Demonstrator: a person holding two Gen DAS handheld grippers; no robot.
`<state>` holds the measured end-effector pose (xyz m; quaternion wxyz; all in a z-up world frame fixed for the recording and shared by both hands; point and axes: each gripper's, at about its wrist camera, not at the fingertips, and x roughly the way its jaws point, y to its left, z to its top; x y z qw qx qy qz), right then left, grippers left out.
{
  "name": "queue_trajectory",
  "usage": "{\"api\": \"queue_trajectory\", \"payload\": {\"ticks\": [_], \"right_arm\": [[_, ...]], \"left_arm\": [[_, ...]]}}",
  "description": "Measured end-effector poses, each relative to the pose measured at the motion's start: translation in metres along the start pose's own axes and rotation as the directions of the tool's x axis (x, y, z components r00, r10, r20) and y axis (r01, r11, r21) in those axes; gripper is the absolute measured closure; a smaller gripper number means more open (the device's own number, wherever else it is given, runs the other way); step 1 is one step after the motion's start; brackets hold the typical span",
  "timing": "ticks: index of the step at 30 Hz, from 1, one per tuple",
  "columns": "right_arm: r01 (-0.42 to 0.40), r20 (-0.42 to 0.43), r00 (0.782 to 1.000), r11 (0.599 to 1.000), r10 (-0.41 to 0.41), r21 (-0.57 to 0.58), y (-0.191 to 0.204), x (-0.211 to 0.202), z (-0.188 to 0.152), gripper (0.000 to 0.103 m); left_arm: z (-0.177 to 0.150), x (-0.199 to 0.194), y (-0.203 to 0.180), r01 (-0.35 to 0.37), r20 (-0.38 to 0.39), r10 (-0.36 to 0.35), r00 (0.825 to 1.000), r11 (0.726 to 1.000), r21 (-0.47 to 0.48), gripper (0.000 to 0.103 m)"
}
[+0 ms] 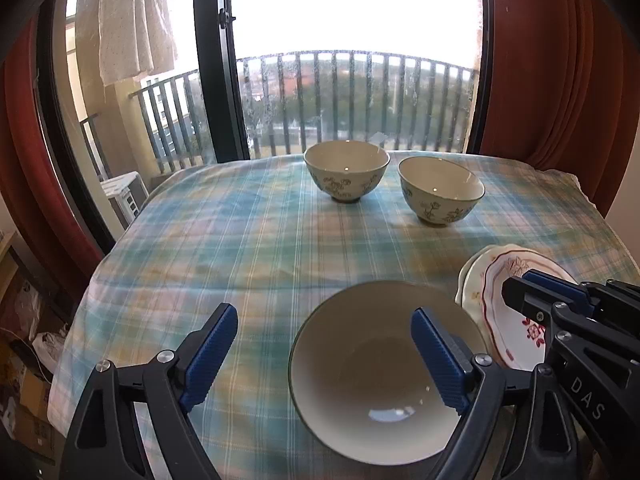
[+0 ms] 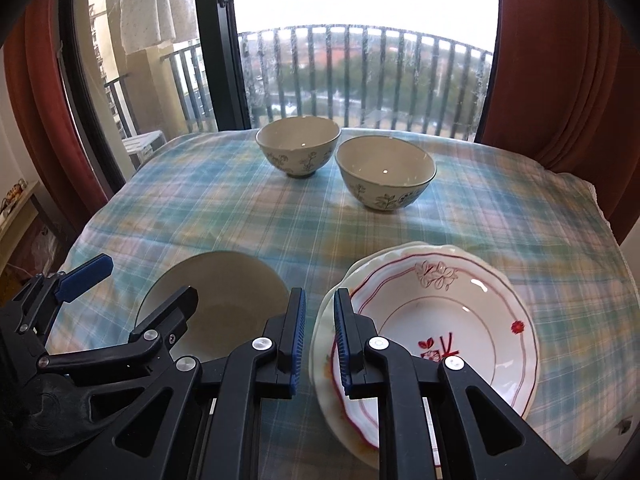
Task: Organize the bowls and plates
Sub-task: 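Open both grippers and move them toward the two cream bowls, then grasp the rim of a cream floral bowl with both grippers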
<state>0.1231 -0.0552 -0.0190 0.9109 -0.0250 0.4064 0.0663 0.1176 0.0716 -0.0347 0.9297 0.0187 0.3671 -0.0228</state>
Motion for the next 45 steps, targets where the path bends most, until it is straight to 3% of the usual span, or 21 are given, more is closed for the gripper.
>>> {"api": "queue_trajectory", "payload": {"ticks": [18,22,33,43,44,45], "right_arm": [[-0.011,0.050,0.999,1.000,0.010,0.022,-0.049,0.003,0.054,0.085],[-0.015,0.063,0.998,1.000,0.013,0.027,-0.063,0.011,0.071,0.085],[0.014,0.054,0.998,1.000,-0.014,0.017,-0.096,0.046,0.115,0.085],[-0.002,0.048,0.999,0.998,-0.001,0.058,-0.120,0.087,0.142,0.085],[-0.010,0.039,0.999,0.998,0.008,0.067,-0.122,0.092,0.144,0.084],[-0.011,0.025,1.000,0.997,0.009,0.075,-0.125,0.100,0.146,0.074]], "left_arm": [[0.061,0.017,-0.034,-0.007,0.059,0.007,0.998,1.000,0.002,0.008],[0.075,0.027,-0.040,0.005,0.058,-0.003,0.998,0.999,-0.031,0.008],[0.120,0.062,-0.064,-0.035,0.074,0.034,0.997,0.999,0.001,0.006],[0.136,0.112,-0.078,-0.060,0.016,0.059,0.998,0.997,0.049,0.004],[0.136,0.119,-0.081,-0.058,0.000,0.059,0.998,0.997,0.057,0.004],[0.137,0.125,-0.084,-0.054,-0.012,0.055,0.998,0.996,0.064,0.004]]}}
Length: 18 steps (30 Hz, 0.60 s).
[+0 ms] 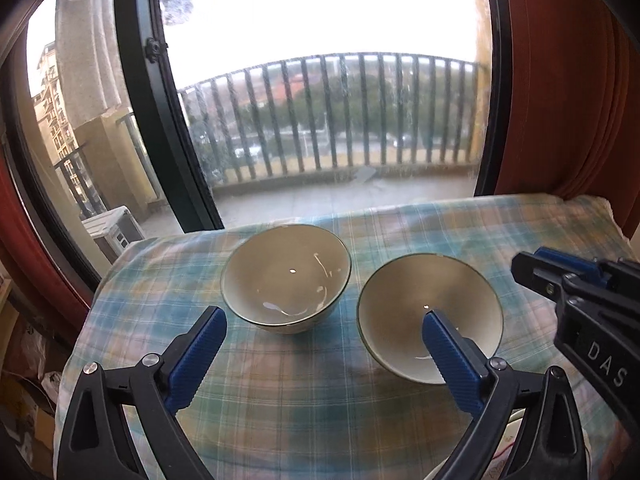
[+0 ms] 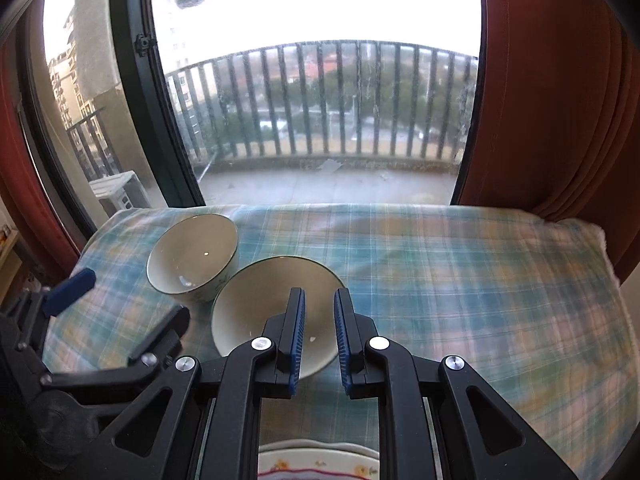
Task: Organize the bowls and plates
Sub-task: 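Grasp the rim of a cream floral bowl with both grippers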
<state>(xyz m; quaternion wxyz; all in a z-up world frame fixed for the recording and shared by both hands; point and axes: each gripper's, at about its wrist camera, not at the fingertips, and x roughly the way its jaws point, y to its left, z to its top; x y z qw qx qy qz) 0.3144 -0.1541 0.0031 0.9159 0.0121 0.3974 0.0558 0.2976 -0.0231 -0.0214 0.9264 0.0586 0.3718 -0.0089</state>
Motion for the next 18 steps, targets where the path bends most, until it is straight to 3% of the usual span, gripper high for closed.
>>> {"api": "queue_trajectory", "payload": {"ticks": [1,2,3,9,13,15,18], "right_arm": [[0.000,-0.004,1.000,1.000,0.000,0.005,-0.001,0.005,0.002,0.066],[-0.003,-0.003,1.000,1.000,0.003,0.007,-0.003,0.010,0.003,0.044],[-0.004,0.002,1.000,1.000,0.004,0.008,-0.003,0.014,0.004,0.035],[0.005,-0.057,0.998,1.000,-0.004,0.021,-0.009,0.047,0.007,0.035],[0.015,-0.075,0.997,0.999,-0.013,0.034,-0.017,0.063,0.006,0.035],[0.014,-0.090,0.996,0.999,-0.011,0.040,-0.019,0.069,0.006,0.035],[0.008,-0.107,0.994,0.999,-0.004,0.040,-0.020,0.076,0.005,0.038]], "left_arm": [[0.000,0.005,-0.002,0.005,-0.009,-0.005,1.000,1.000,0.003,0.004],[0.001,0.008,-0.005,0.011,-0.016,-0.011,1.000,1.000,0.005,0.004],[0.002,0.013,-0.008,0.023,-0.022,-0.023,0.999,1.000,0.005,0.004],[0.010,0.035,-0.018,0.023,-0.036,-0.023,0.999,1.000,0.009,0.004],[0.013,0.050,-0.017,0.035,-0.089,-0.035,0.995,0.999,0.002,0.006],[0.013,0.057,-0.018,0.032,-0.115,-0.031,0.993,0.999,0.005,0.009],[0.012,0.062,-0.021,0.076,-0.152,-0.073,0.986,0.997,0.013,0.022]]}}
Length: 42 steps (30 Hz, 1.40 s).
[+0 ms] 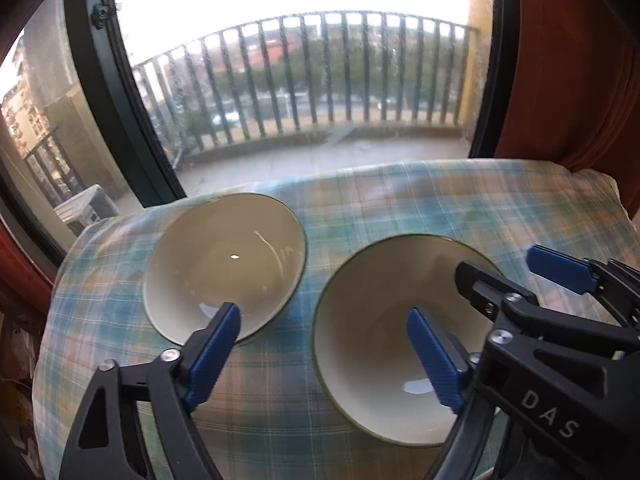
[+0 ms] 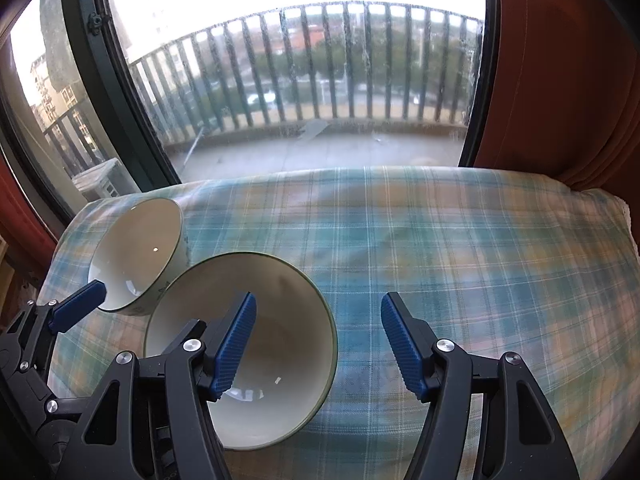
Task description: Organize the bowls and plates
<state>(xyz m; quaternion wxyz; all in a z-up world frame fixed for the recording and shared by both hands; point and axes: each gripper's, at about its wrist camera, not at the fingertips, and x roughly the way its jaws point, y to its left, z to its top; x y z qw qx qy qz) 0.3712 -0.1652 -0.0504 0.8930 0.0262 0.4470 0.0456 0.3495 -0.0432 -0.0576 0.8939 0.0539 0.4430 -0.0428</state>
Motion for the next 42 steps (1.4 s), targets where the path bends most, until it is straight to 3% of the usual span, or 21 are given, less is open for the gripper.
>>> {"api": "queue_trajectory", "payload": {"ticks": [8,11,19,22,29,34,42], "right_arm": [[-0.038,-0.036,0.999,0.999,0.039,0.012,0.000,0.009,-0.001,0.071],[-0.030,-0.039,0.999,0.999,0.031,0.014,0.000,0.012,0.000,0.077],[-0.034,-0.085,0.996,0.999,0.035,0.010,-0.002,0.022,-0.003,0.078],[-0.021,-0.076,0.997,1.000,0.022,0.011,-0.002,0.021,-0.004,0.084],[-0.018,-0.098,0.995,1.000,0.019,0.015,-0.004,0.023,-0.008,0.085],[-0.012,-0.078,0.997,1.000,0.013,0.002,0.001,0.018,-0.010,0.086],[-0.070,-0.076,0.995,0.997,0.071,0.020,-0.001,0.012,-0.009,0.091]], "left_arm": [[0.003,0.005,-0.009,-0.037,0.016,0.036,0.999,0.997,0.062,0.040],[0.005,0.011,-0.006,-0.053,0.002,0.053,0.999,0.997,0.061,0.049],[0.012,0.023,0.005,-0.038,-0.030,0.039,0.999,0.999,0.039,0.063],[0.010,0.026,-0.001,-0.031,-0.038,0.034,0.999,0.997,0.076,0.064],[0.004,0.037,-0.007,0.014,-0.095,-0.005,0.996,0.996,0.090,0.067],[0.005,0.032,-0.008,-0.004,-0.063,0.010,0.998,0.995,0.097,0.070],[0.009,0.023,-0.008,-0.012,-0.037,0.016,0.999,0.995,0.104,0.071]]}}
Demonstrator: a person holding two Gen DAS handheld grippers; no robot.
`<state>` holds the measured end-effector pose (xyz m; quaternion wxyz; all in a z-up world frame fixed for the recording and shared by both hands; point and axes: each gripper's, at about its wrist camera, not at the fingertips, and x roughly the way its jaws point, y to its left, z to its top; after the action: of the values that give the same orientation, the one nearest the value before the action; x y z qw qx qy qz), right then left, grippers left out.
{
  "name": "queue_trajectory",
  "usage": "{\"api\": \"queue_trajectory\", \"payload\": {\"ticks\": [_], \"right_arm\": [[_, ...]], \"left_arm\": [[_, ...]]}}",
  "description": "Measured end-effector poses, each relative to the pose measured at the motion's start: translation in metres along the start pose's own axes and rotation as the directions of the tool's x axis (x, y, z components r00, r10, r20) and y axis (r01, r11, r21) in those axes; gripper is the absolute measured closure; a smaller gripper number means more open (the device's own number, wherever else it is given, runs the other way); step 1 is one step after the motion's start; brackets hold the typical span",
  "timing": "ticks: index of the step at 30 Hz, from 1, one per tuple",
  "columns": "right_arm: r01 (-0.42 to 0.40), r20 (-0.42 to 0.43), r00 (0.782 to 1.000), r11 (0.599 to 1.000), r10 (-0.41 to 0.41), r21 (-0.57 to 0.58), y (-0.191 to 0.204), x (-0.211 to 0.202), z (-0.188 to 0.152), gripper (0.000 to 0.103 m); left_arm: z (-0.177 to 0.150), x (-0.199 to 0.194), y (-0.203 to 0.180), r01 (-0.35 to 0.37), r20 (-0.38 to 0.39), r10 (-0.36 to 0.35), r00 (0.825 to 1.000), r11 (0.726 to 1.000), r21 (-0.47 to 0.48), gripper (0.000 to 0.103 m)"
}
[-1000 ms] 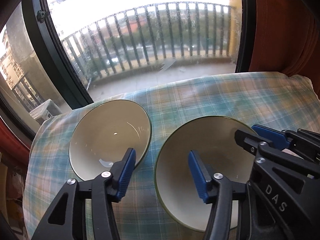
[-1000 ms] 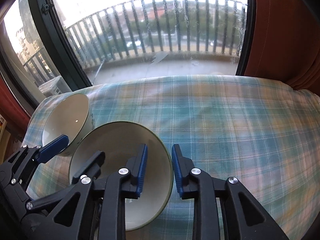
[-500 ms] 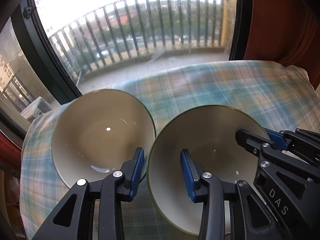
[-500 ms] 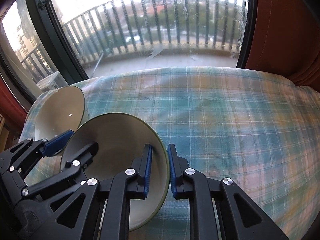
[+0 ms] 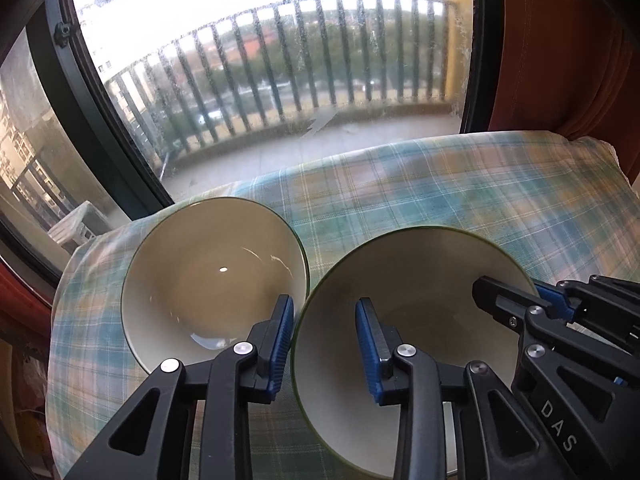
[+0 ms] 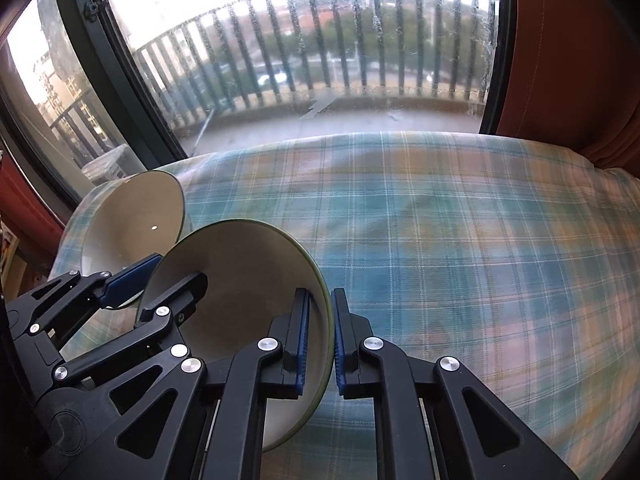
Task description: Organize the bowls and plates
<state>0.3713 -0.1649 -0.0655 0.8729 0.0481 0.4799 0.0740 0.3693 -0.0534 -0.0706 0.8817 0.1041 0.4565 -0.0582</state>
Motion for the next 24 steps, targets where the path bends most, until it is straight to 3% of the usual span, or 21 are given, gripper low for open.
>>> {"api": "queue_trajectory", "payload": {"ticks": [5,6,8,9,17,24], "right_arm": [[0.009,0.001,1.000,1.000,-0.009,-0.002,0.001,0.000,-0.003,0.091],[0.012,0.001,1.000,1.000,-0.012,-0.001,0.001,0.000,-0.002,0.092],[0.022,0.000,1.000,1.000,-0.022,0.000,0.001,0.001,-0.004,0.092],[0.025,-0.001,1.000,1.000,-0.025,0.002,0.000,0.002,-0.003,0.092],[0.018,-0.008,1.000,1.000,-0.018,0.014,-0.004,-0.002,-0.010,0.092],[0.006,-0.004,1.000,1.000,-0.006,0.010,-0.003,-0.011,-0.018,0.092]], "left_arm": [[-0.002,0.000,-0.001,-0.010,0.010,0.009,1.000,1.000,0.007,0.069],[-0.002,-0.001,-0.001,-0.011,0.014,0.011,1.000,1.000,0.006,0.066],[-0.004,-0.003,-0.002,-0.022,0.022,0.022,1.000,1.000,0.005,0.045],[-0.004,-0.005,-0.003,-0.042,0.037,0.041,0.998,0.999,0.012,0.042],[-0.010,-0.015,-0.005,-0.055,0.020,0.055,0.998,0.998,0.004,0.038],[-0.019,-0.018,-0.005,-0.025,-0.057,0.024,0.998,1.000,-0.012,0.042]]}}
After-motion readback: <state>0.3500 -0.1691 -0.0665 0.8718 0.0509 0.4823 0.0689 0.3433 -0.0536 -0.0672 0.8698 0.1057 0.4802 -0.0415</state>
